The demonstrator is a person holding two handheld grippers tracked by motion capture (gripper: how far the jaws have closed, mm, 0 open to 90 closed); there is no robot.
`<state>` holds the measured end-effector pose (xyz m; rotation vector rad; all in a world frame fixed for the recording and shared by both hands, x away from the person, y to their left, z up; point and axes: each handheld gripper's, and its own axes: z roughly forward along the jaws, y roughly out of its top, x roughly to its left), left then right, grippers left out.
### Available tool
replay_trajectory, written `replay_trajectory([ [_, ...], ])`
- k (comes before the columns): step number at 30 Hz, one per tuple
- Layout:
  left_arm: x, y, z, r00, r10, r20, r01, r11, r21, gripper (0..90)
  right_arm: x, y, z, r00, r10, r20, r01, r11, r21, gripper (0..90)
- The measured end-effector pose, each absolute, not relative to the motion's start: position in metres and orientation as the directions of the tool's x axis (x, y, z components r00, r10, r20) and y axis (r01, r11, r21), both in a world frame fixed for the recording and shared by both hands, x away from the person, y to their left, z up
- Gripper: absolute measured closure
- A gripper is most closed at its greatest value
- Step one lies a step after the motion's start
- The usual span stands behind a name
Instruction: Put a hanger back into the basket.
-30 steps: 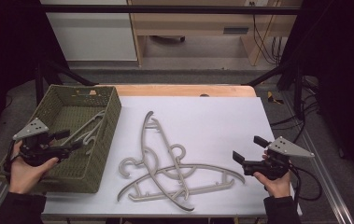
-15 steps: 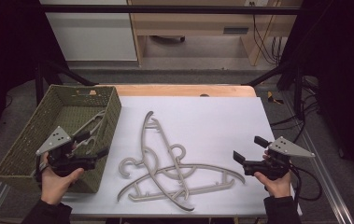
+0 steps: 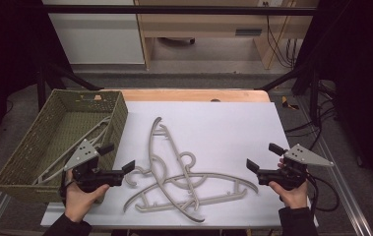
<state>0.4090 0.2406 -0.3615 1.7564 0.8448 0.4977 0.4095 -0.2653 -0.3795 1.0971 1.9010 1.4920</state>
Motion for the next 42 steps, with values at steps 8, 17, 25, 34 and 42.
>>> replay_trajectory([
  [8,0.406,0.213,-0.379,0.691,0.721,-0.061,0.329,-0.238,0.914,3.4,0.409,-0.265,-0.380,-0.564,0.820,0.102,0.295,0.085,0.952,1.1],
  [17,0.407,0.185,-0.410,0.693,0.718,-0.056,0.403,-0.322,0.856,7.1,0.408,-0.264,-0.379,-0.568,0.817,0.098,0.291,0.088,0.953,1.1],
  [25,0.409,0.171,-0.430,0.684,0.724,-0.084,0.476,-0.357,0.804,11.1,0.408,-0.263,-0.380,-0.568,0.817,0.100,0.295,0.088,0.951,1.2],
  [34,0.404,0.155,-0.446,0.685,0.722,-0.094,0.521,-0.396,0.756,21.3,0.408,-0.262,-0.380,-0.570,0.815,0.102,0.295,0.088,0.951,1.1],
  [42,0.404,0.144,-0.459,0.647,0.755,-0.109,0.583,-0.398,0.708,27.3,0.408,-0.262,-0.380,-0.571,0.815,0.102,0.298,0.089,0.951,1.1],
])
